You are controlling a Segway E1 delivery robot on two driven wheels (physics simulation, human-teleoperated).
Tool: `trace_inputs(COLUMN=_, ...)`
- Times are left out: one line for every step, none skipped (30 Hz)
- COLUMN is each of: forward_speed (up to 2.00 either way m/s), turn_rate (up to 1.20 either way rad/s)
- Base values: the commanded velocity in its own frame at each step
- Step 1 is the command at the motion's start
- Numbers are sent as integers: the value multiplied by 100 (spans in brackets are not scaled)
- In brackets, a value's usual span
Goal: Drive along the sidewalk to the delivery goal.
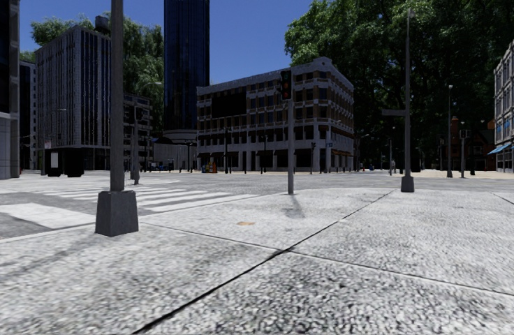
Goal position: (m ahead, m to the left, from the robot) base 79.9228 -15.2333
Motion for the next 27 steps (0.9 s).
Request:
trace_inputs(forward_speed=200, turn_rate=0)
trace_inputs(forward_speed=200, turn_rate=0)
trace_inputs(forward_speed=200, turn_rate=0)
trace_inputs(forward_speed=200, turn_rate=0)
trace_inputs(forward_speed=200, turn_rate=0)
trace_inputs(forward_speed=200, turn_rate=0)
trace_inputs(forward_speed=200, turn_rate=0)
trace_inputs(forward_speed=200, turn_rate=0)
trace_inputs(forward_speed=200, turn_rate=0)
trace_inputs(forward_speed=200, turn_rate=0)
trace_inputs(forward_speed=200, turn_rate=0)
trace_inputs(forward_speed=200, turn_rate=0)
trace_inputs(forward_speed=200, turn_rate=0)
trace_inputs(forward_speed=200, turn_rate=0)
trace_inputs(forward_speed=200, turn_rate=0)
trace_inputs(forward_speed=200, turn_rate=0)
trace_inputs(forward_speed=200, turn_rate=0)
trace_inputs(forward_speed=200, turn_rate=0)
trace_inputs(forward_speed=200, turn_rate=0)
trace_inputs(forward_speed=200, turn_rate=0)
trace_inputs(forward_speed=200, turn_rate=0)
trace_inputs(forward_speed=200, turn_rate=0)
trace_inputs(forward_speed=200, turn_rate=0)
trace_inputs(forward_speed=200, turn_rate=0)
trace_inputs(forward_speed=200, turn_rate=0)
trace_inputs(forward_speed=200, turn_rate=0)
trace_inputs(forward_speed=200, turn_rate=0)
